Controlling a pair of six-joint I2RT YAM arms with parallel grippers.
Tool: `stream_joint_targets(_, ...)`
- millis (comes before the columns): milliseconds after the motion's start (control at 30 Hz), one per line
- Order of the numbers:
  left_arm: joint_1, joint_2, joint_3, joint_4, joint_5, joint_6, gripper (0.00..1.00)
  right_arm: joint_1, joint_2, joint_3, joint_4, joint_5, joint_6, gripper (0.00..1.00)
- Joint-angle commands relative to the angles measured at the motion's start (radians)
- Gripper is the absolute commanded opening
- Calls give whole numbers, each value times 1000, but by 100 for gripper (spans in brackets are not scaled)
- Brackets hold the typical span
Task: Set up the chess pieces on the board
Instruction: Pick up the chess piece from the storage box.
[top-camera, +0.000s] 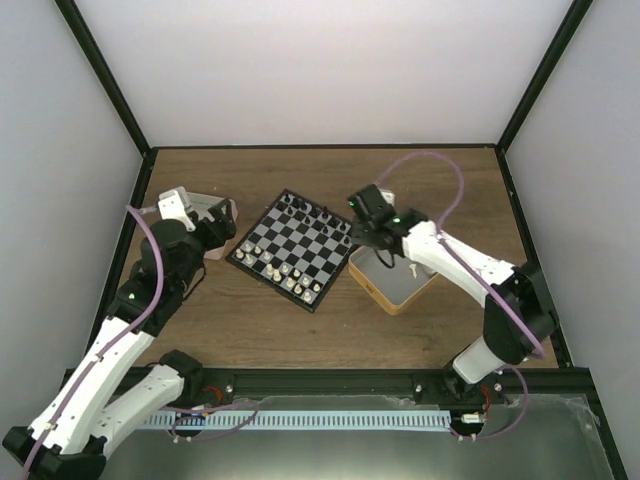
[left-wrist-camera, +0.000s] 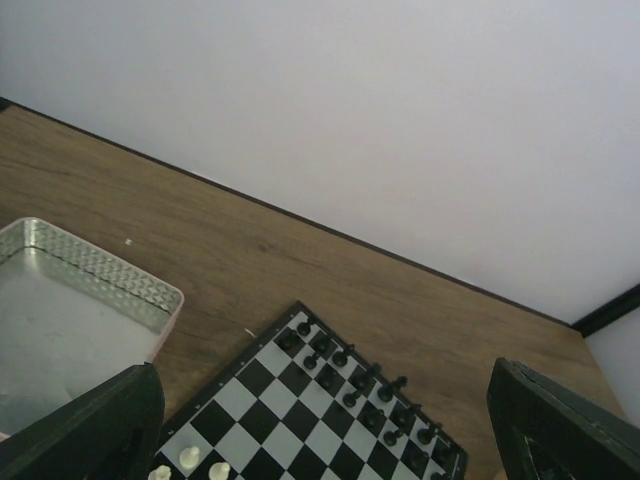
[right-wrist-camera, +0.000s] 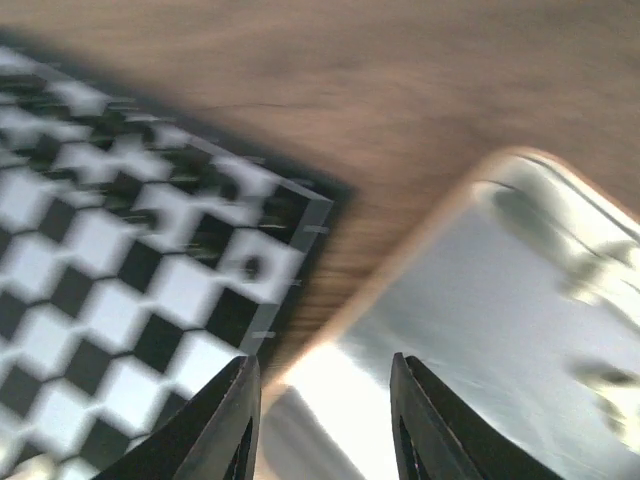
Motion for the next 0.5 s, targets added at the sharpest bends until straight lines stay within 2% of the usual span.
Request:
stream_joint_targets(0,5,19,-15,68,80,23,90,-104,-92,-159,-40,74,135,38)
stream_joint_targets(133,5,29,-15,79,100,20,90,-184,-127,-266,-48,75,130,38)
stream_joint_targets(300,4,63,-17,81,111,15,90,-271,-149,-377,44,29,35,38)
stream_joint_targets(467,5,72,-21,79,117,10,90,-337,-119,-399,101,-56,-43,38)
